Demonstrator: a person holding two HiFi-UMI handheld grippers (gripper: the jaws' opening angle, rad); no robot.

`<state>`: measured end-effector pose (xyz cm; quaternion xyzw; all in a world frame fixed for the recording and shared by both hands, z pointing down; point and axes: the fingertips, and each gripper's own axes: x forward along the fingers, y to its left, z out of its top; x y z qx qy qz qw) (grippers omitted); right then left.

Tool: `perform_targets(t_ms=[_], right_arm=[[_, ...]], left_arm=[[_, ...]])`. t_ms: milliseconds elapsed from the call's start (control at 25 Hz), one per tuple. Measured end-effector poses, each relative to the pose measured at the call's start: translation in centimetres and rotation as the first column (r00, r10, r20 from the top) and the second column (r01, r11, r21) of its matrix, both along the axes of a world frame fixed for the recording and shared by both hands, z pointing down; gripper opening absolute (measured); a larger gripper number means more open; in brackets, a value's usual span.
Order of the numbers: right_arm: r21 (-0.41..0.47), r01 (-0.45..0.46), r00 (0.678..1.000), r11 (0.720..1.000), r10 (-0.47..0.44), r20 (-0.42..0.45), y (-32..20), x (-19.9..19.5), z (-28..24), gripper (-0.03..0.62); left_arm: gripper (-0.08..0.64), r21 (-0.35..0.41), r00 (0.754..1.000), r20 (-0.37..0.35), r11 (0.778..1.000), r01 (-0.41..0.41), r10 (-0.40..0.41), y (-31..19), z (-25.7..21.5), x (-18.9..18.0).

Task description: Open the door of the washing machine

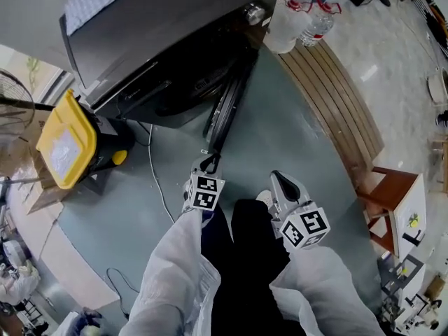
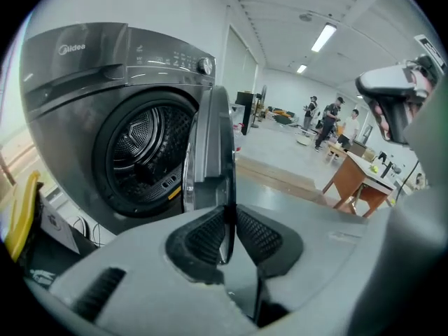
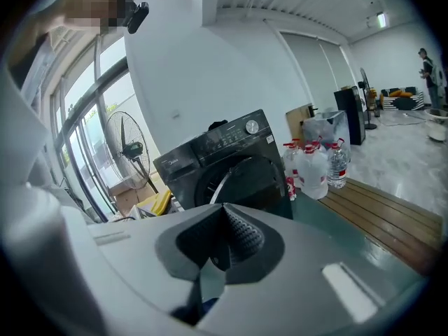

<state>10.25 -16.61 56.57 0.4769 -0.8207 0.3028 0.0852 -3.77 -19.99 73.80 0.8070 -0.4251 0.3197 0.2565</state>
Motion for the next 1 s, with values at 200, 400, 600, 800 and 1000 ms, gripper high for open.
perform_targets(t_ms=[200,400,600,800,1000], right_arm=[[0.004,0.060,0.998,0.998,-0.060,0.016,0.2,2.8,0.4,0.009],[0.005,0.065,0.997,0.998,-0.065,0.031,0.6,5.8,0.6,0.009],[-0.011,0.033,0.999,0.999,-0.033,0.030,1.8,9.3,1.5,0.009],[-0.026,0.000,1.000,1.000,0.000,0.017,2.9,12.5,2.1,0.009],[-0.043,-0.057,0.998,0.997,0.058,0.021,3.9,15.4,2.8,0.009]], left_arm=[[0.054,0.024,0.998,-0.014,0.998,0.062,-0.062,0.4,-0.3,2.6],[0.055,0.000,0.996,-0.037,0.997,0.077,-0.077,1.7,-0.2,5.3],[0.061,0.000,0.997,-0.066,0.999,0.044,-0.044,2.5,0.2,8.6],[0.066,-0.014,0.995,-0.095,1.000,0.019,-0.020,2.9,0.1,11.7],[0.069,-0.011,0.991,-0.132,1.000,-0.013,0.011,3.1,-0.1,15.2]])
